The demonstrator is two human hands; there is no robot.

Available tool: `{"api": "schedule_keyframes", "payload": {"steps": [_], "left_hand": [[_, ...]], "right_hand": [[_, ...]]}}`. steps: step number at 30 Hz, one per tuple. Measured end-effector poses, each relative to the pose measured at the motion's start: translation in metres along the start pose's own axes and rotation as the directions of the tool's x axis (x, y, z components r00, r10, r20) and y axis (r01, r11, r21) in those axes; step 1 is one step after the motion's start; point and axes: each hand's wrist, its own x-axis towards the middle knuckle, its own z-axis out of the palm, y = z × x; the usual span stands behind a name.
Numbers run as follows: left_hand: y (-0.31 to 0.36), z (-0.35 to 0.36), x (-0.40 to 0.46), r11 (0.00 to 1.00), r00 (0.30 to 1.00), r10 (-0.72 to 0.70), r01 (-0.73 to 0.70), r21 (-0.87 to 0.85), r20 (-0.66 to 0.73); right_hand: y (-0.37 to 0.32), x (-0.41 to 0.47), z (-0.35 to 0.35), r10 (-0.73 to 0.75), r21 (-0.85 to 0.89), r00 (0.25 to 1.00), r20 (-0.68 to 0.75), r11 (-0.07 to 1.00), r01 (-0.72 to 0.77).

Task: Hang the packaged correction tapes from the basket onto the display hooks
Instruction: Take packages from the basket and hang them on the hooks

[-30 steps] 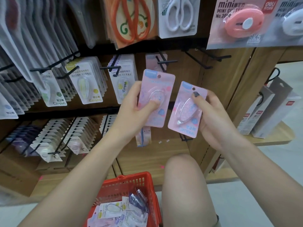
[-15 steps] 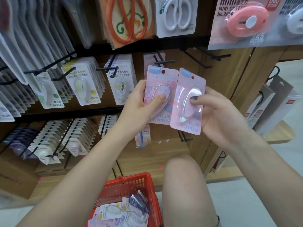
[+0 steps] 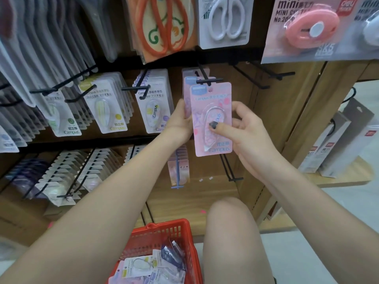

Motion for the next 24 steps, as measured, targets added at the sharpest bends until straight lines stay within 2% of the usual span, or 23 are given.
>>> {"api": "schedule_keyframes", "payload": {"steps": [4, 10, 12, 14, 20, 24], "left_hand": [[0.008, 0.002, 0.012, 0.992, 0.995, -0.064, 0.072, -0.105, 0.076], [0.004, -0.001, 0.02, 0.993, 0.996, -0.063, 0.069, -0.094, 0.062], [0.003, -0.001, 0.017, 0.993, 0.992, -0.074, 0.083, -0.09, 0.099], [-0.002, 0.0, 0.016, 0.99, 0.991, -0.115, 0.12, -0.07, 0.069], [-0.027, 0.005, 0.018, 0.894, 0.932, -0.36, 0.355, -0.273, 0.031], [-0.033, 0.009, 0.004, 0.887, 0.926, -0.374, 0.375, -0.271, 0.056]], "right_hand": [[0.006, 0.006, 0.001, -0.032, -0.033, 0.999, -0.01, 0.999, 0.032], [0.013, 0.005, 0.006, -0.072, -0.085, 0.996, -0.049, 0.994, 0.068], [0.016, 0.008, 0.008, -0.05, -0.105, 0.995, -0.09, 0.994, 0.04], [0.019, 0.019, 0.01, -0.009, -0.131, 0.991, -0.131, 0.991, -0.009], [0.031, 0.08, 0.013, 0.115, -0.194, 0.949, -0.294, 0.965, -0.177], [0.04, 0.104, 0.017, 0.203, -0.138, 0.93, -0.307, 0.957, -0.255]]}}
